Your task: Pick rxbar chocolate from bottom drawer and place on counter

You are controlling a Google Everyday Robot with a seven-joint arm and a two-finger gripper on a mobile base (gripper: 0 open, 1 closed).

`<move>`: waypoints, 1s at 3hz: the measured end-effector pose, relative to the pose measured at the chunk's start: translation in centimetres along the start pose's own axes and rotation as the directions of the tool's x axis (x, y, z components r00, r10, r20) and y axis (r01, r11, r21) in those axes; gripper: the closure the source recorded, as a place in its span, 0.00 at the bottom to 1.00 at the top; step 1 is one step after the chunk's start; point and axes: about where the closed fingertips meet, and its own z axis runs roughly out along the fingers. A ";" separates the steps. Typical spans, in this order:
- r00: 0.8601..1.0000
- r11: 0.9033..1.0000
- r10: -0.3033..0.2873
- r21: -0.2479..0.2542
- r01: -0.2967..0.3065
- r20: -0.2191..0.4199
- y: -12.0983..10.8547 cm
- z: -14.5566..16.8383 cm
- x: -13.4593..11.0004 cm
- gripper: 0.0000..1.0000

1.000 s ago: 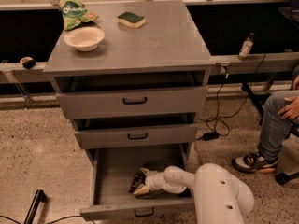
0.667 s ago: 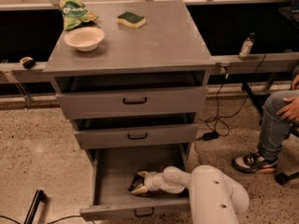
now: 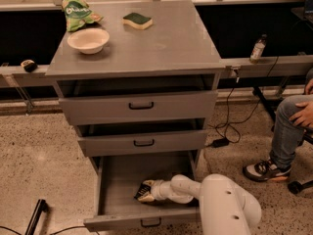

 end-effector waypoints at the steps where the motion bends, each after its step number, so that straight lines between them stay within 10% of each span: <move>1: 0.996 0.999 -0.038 0.020 0.036 0.085 -0.4 -2.2 -3.5 1.00; 3: 0.959 0.983 -0.172 0.094 0.155 0.226 0.6 -14.3 -13.4 1.00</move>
Offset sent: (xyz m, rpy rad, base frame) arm -0.0210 -0.0095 0.1909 0.2068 -0.2364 0.0646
